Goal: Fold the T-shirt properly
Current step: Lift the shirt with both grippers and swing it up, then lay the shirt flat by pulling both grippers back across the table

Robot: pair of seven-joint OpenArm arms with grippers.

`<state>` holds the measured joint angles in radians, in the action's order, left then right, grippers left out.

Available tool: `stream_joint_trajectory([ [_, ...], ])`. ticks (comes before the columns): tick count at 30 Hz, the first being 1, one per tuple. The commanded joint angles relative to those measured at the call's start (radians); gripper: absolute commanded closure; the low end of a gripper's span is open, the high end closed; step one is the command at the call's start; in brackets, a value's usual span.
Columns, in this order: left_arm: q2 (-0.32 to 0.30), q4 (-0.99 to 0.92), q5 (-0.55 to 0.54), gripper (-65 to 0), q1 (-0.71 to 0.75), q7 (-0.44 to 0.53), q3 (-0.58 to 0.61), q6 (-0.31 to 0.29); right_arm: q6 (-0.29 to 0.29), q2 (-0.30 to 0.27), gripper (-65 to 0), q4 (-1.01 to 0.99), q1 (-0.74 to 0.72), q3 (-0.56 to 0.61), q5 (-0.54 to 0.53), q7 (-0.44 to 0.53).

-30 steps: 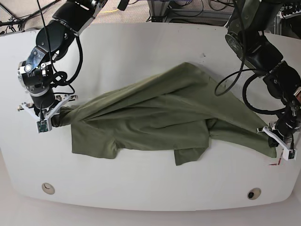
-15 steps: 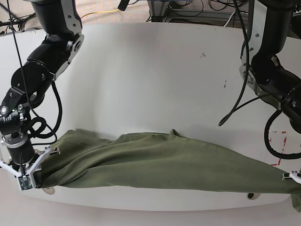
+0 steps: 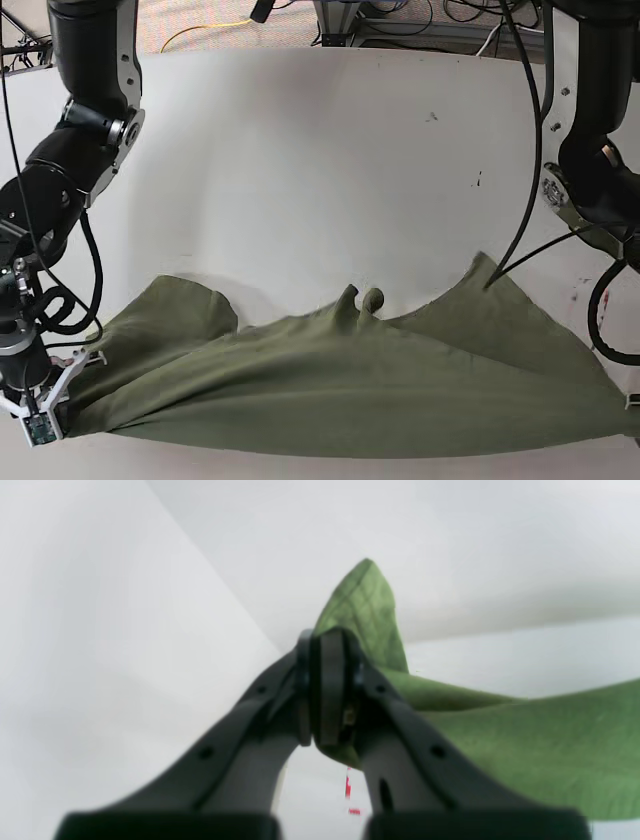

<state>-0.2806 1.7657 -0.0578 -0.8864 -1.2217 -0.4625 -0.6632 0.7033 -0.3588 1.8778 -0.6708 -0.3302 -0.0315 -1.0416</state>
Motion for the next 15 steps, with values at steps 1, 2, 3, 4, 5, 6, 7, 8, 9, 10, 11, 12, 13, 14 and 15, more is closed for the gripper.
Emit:
stream_joint_trajectory([
  [1,-0.022,0.050,-0.007,0.0,0.016,0.024,-0.002,0.003,-0.005,-0.007,0.0,0.047,0.046,-0.016,0.003,0.021],
  [2,-0.026,0.078,-0.007,0.0,0.057,0.023,-0.002,0.003,-0.005,-0.003,0.0,0.067,0.090,-0.037,-0.005,0.021],
  [3,-0.021,0.102,-0.007,0.0,0.091,0.021,-0.002,0.003,-0.005,0.013,0.0,0.081,0.130,-0.057,-0.005,0.021],
  [4,-0.019,0.119,-0.007,0.0,0.120,0.016,-0.002,0.003,-0.005,0.028,0.0,0.088,0.158,-0.070,-0.005,0.022],
  [5,-0.019,0.133,-0.007,0.0,0.151,0.013,-0.002,0.001,-0.005,0.040,0.0,0.098,0.185,-0.083,-0.005,0.022],
  [6,-0.018,0.153,-0.009,0.0,0.195,0.010,-0.003,0.001,-0.005,0.057,0.0,0.110,0.225,-0.100,-0.005,0.022],
  [7,-0.016,0.170,-0.009,0.0,0.243,0.010,-0.011,-0.007,-0.005,0.073,0.0,0.122,0.270,-0.119,-0.005,0.022],
  [8,-0.013,0.178,-0.009,0.0,0.280,0.010,-0.020,-0.020,-0.005,0.085,0.0,0.127,0.302,-0.131,-0.005,0.022],
  [9,0.002,0.179,-0.009,0.0,0.319,0.010,-0.034,-0.035,-0.005,0.102,0.0,0.131,0.343,-0.148,-0.005,0.022],
  [10,0.022,0.182,-0.009,0.0,0.364,0.010,-0.054,-0.035,-0.005,0.119,0.0,0.133,0.386,-0.168,-0.005,0.024],
  [11,0.037,0.184,-0.009,0.0,0.408,0.010,-0.072,-0.035,-0.005,0.137,0.0,0.133,0.421,-0.188,-0.005,0.024],
  [12,0.048,0.191,-0.009,0.0,0.467,0.010,-0.094,-0.035,-0.005,0.157,0.0,0.133,0.466,-0.212,-0.005,0.024],
  [13,0.053,0.202,-0.009,0.0,0.505,0.010,-0.106,-0.035,-0.005,0.171,0.0,0.133,0.497,-0.231,-0.005,0.024],
  [14,0.059,0.214,-0.009,0.0,0.542,0.010,-0.121,-0.035,-0.005,0.183,0.0,0.133,0.529,-0.249,-0.005,0.025],
  [15,0.059,0.224,-0.009,0.0,0.597,0.010,-0.135,-0.035,-0.005,0.200,0.0,0.133,0.563,-0.271,-0.005,0.027],
])
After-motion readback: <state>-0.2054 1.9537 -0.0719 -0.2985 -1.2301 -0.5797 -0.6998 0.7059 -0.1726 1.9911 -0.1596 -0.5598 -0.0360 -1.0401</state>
